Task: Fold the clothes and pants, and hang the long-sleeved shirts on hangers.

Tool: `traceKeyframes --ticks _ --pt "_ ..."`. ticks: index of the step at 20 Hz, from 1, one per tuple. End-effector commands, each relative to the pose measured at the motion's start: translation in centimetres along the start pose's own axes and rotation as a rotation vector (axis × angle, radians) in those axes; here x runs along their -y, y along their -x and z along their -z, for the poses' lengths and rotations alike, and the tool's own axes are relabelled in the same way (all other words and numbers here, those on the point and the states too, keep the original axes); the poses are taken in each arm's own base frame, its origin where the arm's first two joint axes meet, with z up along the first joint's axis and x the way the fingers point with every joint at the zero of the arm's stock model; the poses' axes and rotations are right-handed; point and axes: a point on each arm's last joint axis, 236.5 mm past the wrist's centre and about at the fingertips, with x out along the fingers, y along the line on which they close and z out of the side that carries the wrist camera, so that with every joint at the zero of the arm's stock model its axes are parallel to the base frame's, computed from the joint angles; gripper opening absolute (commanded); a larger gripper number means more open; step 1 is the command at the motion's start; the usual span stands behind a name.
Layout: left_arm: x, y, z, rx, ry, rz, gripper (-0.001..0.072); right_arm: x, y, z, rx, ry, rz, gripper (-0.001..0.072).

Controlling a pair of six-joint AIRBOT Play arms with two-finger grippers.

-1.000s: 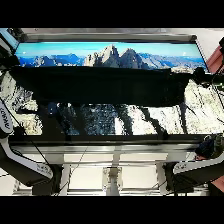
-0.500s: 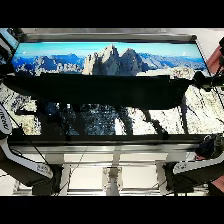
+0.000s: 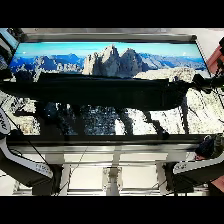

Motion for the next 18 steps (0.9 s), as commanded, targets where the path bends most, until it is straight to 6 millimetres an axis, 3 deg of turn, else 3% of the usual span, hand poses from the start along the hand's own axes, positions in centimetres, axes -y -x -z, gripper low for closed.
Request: traceKeyframes --ticks 1,4,10,15,18 --pt "0.8 -0.9 0.4 -0.027 0.048 0.083 0.0030 -0.5 -0.3 -2.0 0.084 -0.019 0.007 0.0013" --pt "1.6 -2.2 -0.2 -0.021 0.079 0.104 0.0030 -1.8 -1.3 -3.6 0.149 -0.016 0.008 0.0013" --pt "6.6 -4.6 -3.4 0.058 0.165 0.265 0.0030 -1.7 -6.7 -3.5 0.143 -0.111 0.010 0.0014" --pt "10.2 -3.6 -8.2 0.239 0.219 0.392 0.0029 -1.0 -8.1 -4.0 0.170 -0.174 0.013 0.0015" --pt "11.6 -4.0 -9.1 0.265 0.240 0.408 0.0030 -1.3 -9.1 -4.0 0.171 -0.170 0.012 0.0016"
